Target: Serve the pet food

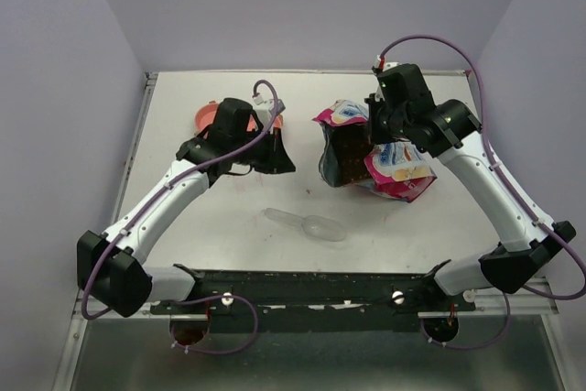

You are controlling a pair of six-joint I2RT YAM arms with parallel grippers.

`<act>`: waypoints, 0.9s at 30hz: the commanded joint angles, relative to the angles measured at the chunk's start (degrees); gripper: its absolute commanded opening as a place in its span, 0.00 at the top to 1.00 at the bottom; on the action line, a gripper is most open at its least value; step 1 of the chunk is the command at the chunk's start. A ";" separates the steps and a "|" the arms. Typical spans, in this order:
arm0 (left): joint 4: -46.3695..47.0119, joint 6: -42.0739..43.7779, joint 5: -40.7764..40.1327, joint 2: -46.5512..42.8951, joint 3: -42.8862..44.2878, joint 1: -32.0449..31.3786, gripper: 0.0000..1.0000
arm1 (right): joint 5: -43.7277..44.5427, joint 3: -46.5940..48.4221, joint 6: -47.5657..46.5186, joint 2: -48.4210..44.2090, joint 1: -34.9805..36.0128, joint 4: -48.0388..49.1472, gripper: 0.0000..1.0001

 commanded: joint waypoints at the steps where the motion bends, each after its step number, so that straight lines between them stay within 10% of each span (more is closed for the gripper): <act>1: -1.29 10.71 10.82 0.34 -5.79 0.98 0.77 | -0.24 1.09 0.62 -1.67 0.11 -2.92 0.99; 8: -1.81 19.33 22.98 9.99 -7.39 4.23 0.42 | -2.87 0.84 0.00 -2.46 0.11 -2.92 0.99; 15: 4.16 21.10 33.09 23.71 -7.38 5.81 0.32 | -4.37 1.27 -0.17 -2.98 0.11 -3.09 0.99; 27: 6.97 22.42 27.83 28.82 -9.66 4.94 0.27 | -6.04 -0.22 -1.75 -5.53 0.11 -3.10 1.00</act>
